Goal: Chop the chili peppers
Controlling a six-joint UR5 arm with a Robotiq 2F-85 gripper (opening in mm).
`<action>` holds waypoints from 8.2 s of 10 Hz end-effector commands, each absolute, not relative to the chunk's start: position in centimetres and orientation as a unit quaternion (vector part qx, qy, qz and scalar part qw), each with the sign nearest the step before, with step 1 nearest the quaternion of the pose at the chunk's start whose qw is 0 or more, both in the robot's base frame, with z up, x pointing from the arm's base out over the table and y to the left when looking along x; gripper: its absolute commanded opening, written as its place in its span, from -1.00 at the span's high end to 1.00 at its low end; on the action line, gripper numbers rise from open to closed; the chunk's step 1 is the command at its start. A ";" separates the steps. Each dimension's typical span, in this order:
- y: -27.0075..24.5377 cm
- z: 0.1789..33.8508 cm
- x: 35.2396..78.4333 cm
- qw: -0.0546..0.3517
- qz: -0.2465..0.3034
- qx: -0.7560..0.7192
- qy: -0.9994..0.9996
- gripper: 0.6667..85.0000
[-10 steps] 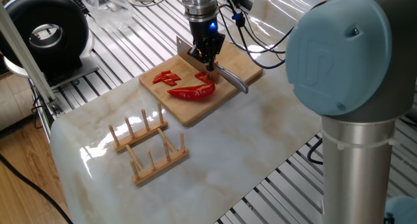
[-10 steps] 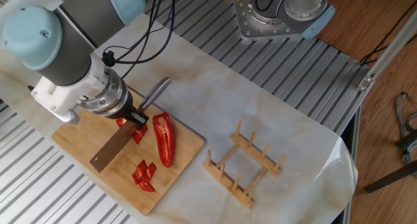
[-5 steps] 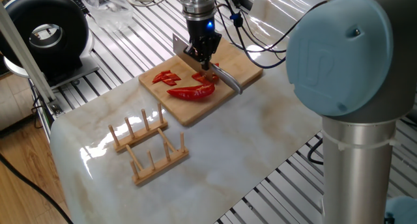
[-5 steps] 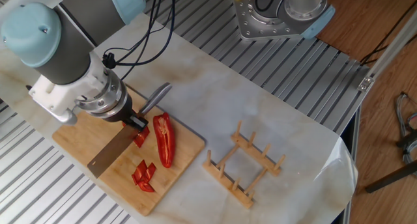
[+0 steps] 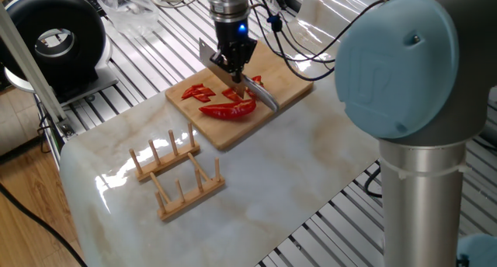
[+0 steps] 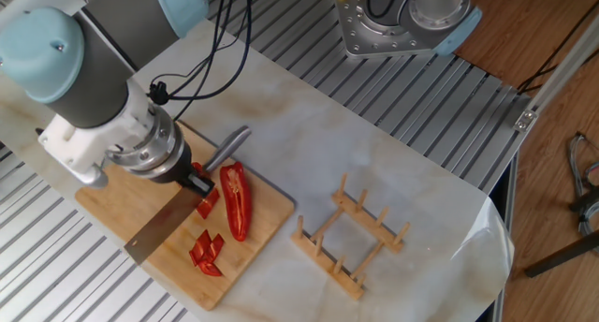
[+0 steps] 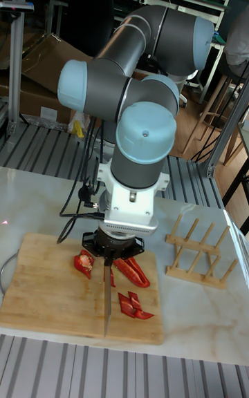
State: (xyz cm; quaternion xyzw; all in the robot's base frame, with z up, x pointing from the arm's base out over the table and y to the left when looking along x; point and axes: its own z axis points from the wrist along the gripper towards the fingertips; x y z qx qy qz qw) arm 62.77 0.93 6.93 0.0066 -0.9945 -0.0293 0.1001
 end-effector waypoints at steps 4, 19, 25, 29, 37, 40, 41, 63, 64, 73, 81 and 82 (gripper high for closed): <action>4.9 7.5 65.5 0.091 -0.052 -0.018 -0.994 0.98; -0.3 9.2 67.2 0.029 0.041 0.074 -0.996 0.98; 0.2 9.6 66.8 0.022 0.030 0.189 -0.981 0.98; 0.0 10.6 65.7 0.031 0.038 0.232 -0.971 0.98; -1.4 11.2 59.2 0.068 0.020 0.266 -0.961 0.98; -3.3 10.6 58.3 0.070 0.036 0.289 -0.954 0.98; -4.1 10.7 58.5 0.069 0.048 0.300 -0.950 0.98; -3.2 8.9 60.5 0.059 0.038 0.436 -0.897 0.98; -3.1 9.0 60.6 0.061 0.039 0.437 -0.897 0.98; -4.0 9.6 61.8 0.060 0.064 0.471 -0.878 0.98; -3.3 9.4 61.0 0.063 0.045 0.488 -0.869 0.98; -3.3 9.4 61.0 0.064 0.044 0.488 -0.869 0.98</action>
